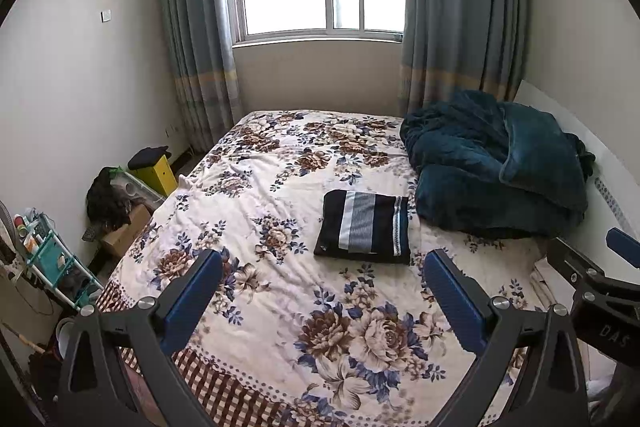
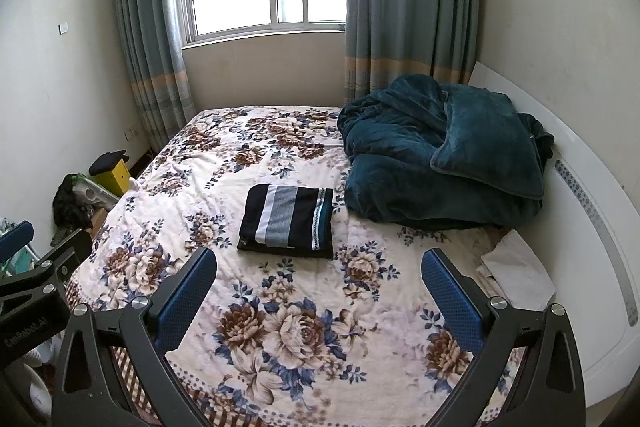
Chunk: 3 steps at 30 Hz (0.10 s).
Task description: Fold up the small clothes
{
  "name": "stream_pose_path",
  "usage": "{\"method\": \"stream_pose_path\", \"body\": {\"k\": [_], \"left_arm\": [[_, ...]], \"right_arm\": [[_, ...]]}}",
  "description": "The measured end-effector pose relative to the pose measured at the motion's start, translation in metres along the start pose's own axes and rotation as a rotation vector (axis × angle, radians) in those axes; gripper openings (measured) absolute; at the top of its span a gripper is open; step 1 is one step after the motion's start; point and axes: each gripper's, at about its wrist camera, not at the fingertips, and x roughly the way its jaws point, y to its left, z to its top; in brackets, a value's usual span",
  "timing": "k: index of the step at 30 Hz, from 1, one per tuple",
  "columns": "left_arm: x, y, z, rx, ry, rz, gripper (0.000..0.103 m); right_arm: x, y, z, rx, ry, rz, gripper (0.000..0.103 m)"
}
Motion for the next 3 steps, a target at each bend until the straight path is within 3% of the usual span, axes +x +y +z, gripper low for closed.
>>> {"method": "stream_pose_path", "body": {"k": [3], "left_arm": [[-0.0013,-0.0017,0.0020,-0.002,-0.005,0.003,0.103]], "right_arm": [[0.0001,0.0003,-0.0005,-0.001,-0.001,-0.001,0.103]]}}
